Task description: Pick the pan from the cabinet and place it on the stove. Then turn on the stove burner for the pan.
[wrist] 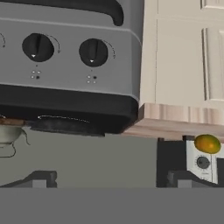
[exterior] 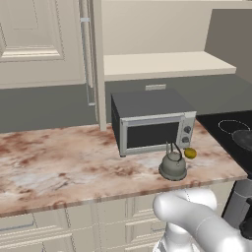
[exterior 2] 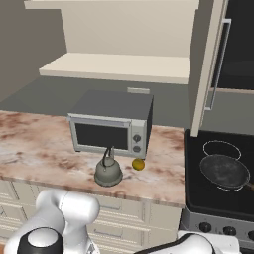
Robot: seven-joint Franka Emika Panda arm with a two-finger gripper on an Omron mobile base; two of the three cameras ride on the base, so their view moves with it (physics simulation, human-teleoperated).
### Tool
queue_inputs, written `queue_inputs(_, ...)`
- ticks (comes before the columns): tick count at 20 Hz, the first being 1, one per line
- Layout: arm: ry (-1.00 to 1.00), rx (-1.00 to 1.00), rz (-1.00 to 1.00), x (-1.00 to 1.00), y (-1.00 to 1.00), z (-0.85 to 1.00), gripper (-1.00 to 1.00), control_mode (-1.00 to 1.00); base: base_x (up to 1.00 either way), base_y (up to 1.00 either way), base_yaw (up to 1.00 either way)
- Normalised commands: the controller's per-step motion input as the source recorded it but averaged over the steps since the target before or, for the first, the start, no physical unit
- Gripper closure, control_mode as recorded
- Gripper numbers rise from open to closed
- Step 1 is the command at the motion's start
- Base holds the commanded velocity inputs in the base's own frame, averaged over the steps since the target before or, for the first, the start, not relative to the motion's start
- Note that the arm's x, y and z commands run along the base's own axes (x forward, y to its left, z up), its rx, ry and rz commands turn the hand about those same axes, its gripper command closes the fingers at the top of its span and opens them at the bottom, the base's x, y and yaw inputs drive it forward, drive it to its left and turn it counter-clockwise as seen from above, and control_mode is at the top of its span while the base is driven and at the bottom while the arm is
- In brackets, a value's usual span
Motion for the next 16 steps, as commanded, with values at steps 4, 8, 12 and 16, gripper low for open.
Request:
queue_inputs(4,0.00,0.00,0.00,0.11,-0.12,-0.21,-1.00,-1.00,0.00,0.00,0.00)
queue_inputs(8,0.00,0.00,0.00,0.15,-0.07,-0.17,-1.00,-1.00,0.00,0.00,0.00)
queue_inputs(12,0.00,0.00,0.00,0.13,-0.02,-0.15,-1.00,-1.00,0.00,0.00,0.00)
queue_inputs(16,0.00,0.00,0.00,0.13,0.00,-0.17,-1.00,-1.00,0.00,0.00,0.00)
